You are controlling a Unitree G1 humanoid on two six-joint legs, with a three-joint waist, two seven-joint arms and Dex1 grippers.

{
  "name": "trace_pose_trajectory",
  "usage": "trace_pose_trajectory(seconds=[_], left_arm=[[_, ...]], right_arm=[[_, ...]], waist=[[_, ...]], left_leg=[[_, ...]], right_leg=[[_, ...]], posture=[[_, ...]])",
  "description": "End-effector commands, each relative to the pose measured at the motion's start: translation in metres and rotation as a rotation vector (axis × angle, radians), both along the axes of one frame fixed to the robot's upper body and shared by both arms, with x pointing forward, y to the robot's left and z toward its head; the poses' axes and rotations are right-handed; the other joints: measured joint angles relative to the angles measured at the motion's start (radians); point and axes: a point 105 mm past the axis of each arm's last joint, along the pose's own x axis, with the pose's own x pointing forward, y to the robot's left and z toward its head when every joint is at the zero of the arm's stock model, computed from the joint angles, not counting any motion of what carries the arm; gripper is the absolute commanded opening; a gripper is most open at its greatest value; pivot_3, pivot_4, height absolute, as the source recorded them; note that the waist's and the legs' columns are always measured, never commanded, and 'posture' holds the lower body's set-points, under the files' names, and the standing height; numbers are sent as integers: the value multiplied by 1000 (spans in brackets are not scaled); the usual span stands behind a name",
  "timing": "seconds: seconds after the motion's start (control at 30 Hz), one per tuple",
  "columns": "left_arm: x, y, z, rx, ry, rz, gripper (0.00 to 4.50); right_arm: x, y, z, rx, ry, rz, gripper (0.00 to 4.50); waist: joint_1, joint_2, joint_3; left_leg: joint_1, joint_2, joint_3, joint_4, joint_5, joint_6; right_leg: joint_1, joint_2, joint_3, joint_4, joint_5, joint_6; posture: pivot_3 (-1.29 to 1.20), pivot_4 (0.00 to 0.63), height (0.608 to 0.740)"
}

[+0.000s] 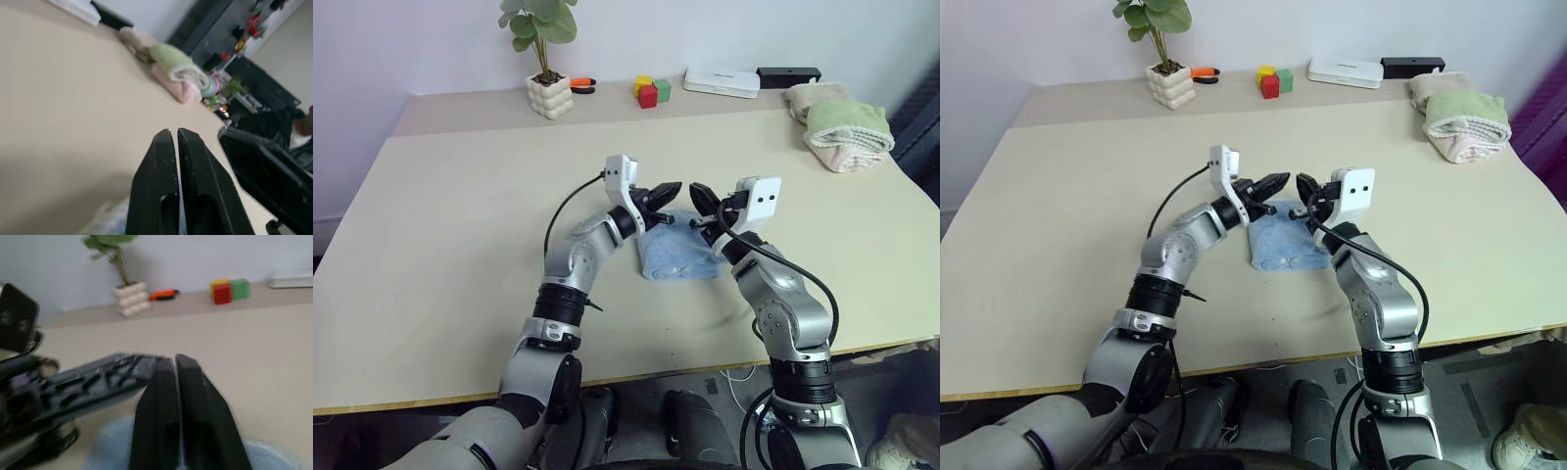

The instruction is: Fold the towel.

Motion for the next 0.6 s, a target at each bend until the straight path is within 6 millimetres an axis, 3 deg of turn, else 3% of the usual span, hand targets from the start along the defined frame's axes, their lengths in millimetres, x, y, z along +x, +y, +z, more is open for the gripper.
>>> trace_pose_trajectory(seconds=[0.03,0.13,0.3,0.47,0.6], left_arm=[[-4,-8,-12,64,48,-9,0],[1,2,-36,134,113,64,0],[9,25,-55,225,121,152,0],[17,50,-56,194,132,239,0],[18,58,-48,145,104,234,0]], right_arm=[[6,-12,-20,-11,67,-119,39],[6,-11,-48,-18,163,-138,39],[5,-15,-78,-75,259,-154,39],[7,-37,-77,-99,258,-226,39],[4,-32,-66,-20,228,-140,39]], waist=[[-2,0,0],[-3,1,-1],[-12,1,-1],[-25,1,-1],[-27,1,-1]], left_leg=[[1,1,0,0,0,0],[3,1,-1,-1,1,1],[3,1,0,-1,2,1],[4,1,0,0,1,0],[4,1,0,0,2,0]], right_leg=[[0,1,0,0,0,0],[0,2,0,5,0,-1],[-1,2,1,7,0,-1],[0,1,0,7,0,-1],[0,1,0,8,0,-1]], posture=[[0,150,740],[0,150,740],[0,150,740],[0,150,740],[0,150,740]])
